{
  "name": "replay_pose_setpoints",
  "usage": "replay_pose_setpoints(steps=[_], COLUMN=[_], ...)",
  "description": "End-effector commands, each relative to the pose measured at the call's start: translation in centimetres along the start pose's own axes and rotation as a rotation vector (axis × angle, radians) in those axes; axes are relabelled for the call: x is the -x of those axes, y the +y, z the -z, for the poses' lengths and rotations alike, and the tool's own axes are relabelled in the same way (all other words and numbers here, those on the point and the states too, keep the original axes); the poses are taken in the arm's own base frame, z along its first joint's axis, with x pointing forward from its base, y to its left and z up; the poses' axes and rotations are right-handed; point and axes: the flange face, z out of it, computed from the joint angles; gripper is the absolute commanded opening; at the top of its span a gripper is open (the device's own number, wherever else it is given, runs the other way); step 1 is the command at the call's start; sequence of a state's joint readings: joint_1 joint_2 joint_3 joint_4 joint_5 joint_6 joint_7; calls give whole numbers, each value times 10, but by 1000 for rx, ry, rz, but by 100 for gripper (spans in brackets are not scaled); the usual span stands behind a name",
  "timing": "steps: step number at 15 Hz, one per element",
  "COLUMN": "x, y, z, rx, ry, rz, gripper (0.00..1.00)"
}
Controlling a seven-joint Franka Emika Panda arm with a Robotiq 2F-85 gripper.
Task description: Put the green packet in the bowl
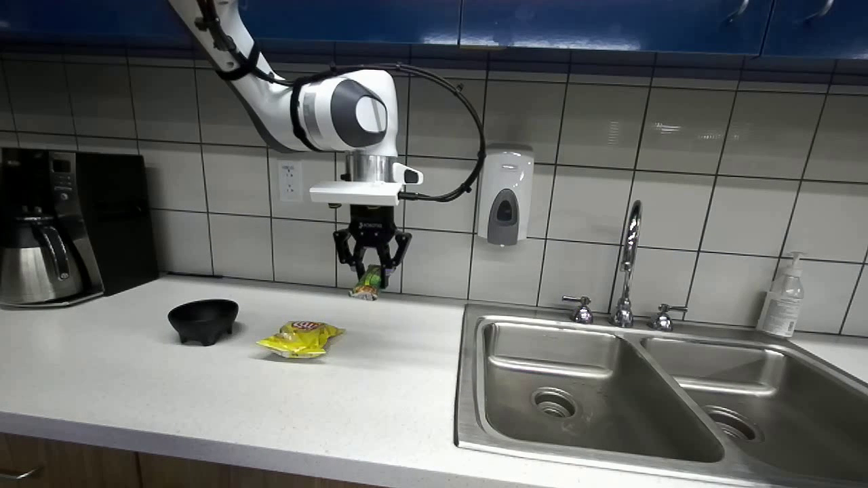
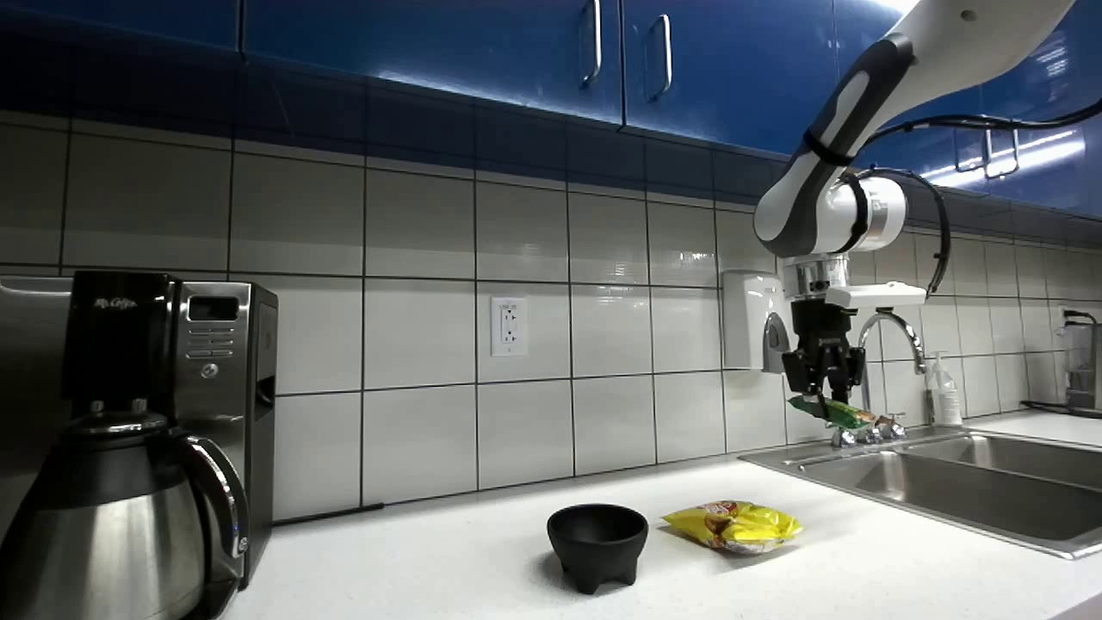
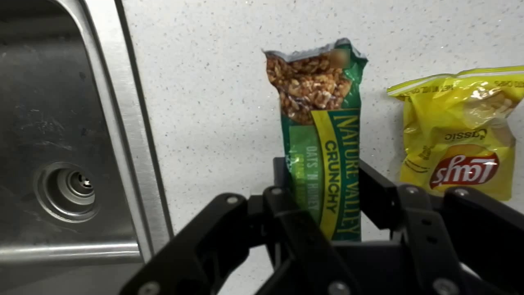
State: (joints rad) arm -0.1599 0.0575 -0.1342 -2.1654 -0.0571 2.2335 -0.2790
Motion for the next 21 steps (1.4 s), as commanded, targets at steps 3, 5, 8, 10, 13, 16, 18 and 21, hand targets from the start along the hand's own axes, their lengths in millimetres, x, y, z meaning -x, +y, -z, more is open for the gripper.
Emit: replay_pose_setpoints(steps=[3,5,8,10,13,16,18,21], x=[-1,-6,-12,-13,-15,-20,-24,-28], y=[-57,-78,-102,-117,-137,-153,-162,-174], z=[26,29,29,29,29,28,28,29], rx=[-5,-1,6,14,15,18,29,32], ry=[-8,-20,-37,-37,-45,-62,-63,-62], rz=[66,105,152,174,228,288,318,341], gripper=[16,16,16,16,16,16,16,16])
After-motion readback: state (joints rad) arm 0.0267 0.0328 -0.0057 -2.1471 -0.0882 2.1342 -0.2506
